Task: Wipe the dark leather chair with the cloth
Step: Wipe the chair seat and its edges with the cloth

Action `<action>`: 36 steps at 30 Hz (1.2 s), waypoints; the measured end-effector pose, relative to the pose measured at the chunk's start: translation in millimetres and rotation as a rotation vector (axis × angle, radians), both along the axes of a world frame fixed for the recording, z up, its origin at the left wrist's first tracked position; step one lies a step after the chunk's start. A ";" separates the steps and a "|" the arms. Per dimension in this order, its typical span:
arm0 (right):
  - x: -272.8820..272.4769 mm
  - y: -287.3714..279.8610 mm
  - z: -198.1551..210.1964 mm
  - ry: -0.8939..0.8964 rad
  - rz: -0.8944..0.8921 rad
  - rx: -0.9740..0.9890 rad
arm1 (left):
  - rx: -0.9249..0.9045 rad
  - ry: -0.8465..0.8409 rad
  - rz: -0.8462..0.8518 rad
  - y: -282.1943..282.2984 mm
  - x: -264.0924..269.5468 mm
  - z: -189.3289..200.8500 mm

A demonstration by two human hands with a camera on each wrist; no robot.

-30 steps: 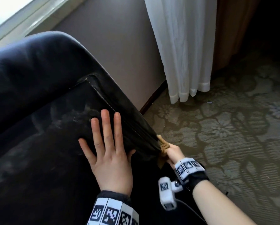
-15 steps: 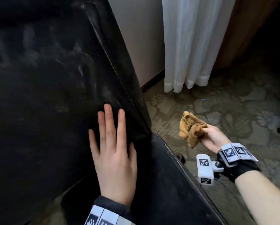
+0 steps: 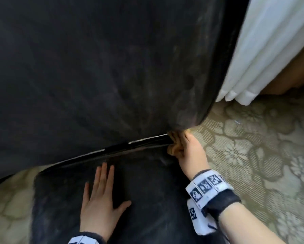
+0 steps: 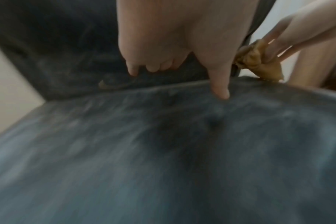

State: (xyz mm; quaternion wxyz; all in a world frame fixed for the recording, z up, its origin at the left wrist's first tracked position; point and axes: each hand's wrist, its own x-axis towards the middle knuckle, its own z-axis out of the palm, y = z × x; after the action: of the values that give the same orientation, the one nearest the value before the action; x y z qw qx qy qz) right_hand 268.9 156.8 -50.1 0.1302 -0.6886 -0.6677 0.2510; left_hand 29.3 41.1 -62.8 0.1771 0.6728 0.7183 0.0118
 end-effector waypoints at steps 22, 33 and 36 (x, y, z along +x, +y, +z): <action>-83.9 9.5 -9.2 -0.253 -0.180 -0.154 | -0.117 -0.157 0.019 -42.3 -36.0 -42.3; -90.4 -0.5 13.0 -0.427 0.301 -0.197 | -0.066 -0.083 0.104 -56.5 -87.4 -41.2; -81.7 4.9 29.5 -0.696 0.224 -0.299 | -0.075 -0.091 0.098 -55.9 -86.9 -42.5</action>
State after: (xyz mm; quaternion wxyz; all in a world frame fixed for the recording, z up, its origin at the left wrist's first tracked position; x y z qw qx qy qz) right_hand 187.2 161.7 -20.6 -0.2339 -0.6668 -0.6990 0.1095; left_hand -57.6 -14.8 -105.3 0.2337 0.6283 0.7417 0.0241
